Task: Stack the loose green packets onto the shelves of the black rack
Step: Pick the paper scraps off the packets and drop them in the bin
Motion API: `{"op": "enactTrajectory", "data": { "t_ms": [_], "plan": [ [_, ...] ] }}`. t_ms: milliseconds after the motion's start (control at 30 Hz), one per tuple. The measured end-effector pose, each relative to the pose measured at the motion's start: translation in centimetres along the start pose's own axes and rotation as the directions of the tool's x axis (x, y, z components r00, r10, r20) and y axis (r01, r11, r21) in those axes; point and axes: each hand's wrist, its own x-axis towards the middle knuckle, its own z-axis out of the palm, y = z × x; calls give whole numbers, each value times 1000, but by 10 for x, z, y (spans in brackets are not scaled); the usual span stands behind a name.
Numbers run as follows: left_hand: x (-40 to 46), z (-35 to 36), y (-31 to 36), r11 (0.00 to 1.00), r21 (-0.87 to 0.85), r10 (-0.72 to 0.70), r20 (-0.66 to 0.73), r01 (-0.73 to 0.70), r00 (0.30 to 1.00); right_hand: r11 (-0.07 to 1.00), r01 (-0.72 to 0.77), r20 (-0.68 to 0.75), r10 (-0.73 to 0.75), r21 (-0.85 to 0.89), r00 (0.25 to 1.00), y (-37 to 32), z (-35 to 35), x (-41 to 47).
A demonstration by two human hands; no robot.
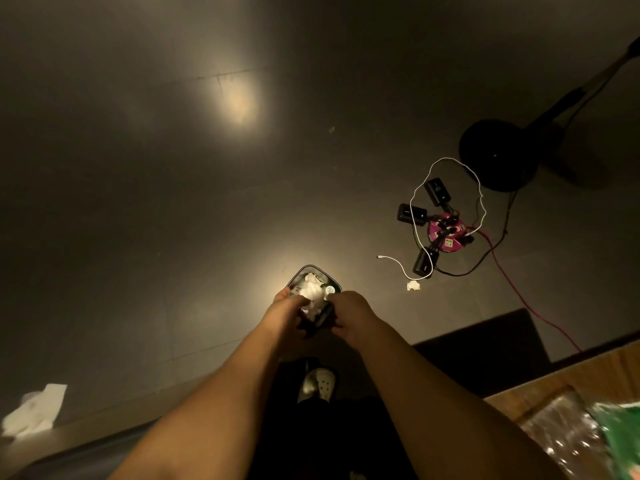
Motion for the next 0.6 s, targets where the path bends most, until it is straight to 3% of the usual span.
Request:
{"op": "enactTrajectory", "data": {
  "t_ms": [200, 267, 300, 400, 600],
  "plan": [
    [-4, -10, -7, 996, 86, 28, -104, -19, 994, 998, 16, -147, -6, 68, 989, -9, -10, -11],
    [-13, -4, -8, 994, 94, 65, -79, -57, 995, 999, 30, -69, -27, 36, 997, -12, -13, -20],
    [-19, 1, -7, 992, 95, 91, -64, -85, 994, 995, 26, -58, -20, 101, 998, -16, -12, -30],
    [-37, 18, -2, 981, 99, 167, -8, -166, 986, 996, 78, -46, -76, 33, 996, -27, -17, -56],
    [-90, 60, 0, 929, 139, 327, 122, -343, 937, 962, 210, -55, -203, 174, 978, -28, -37, -122]
  ]
}}
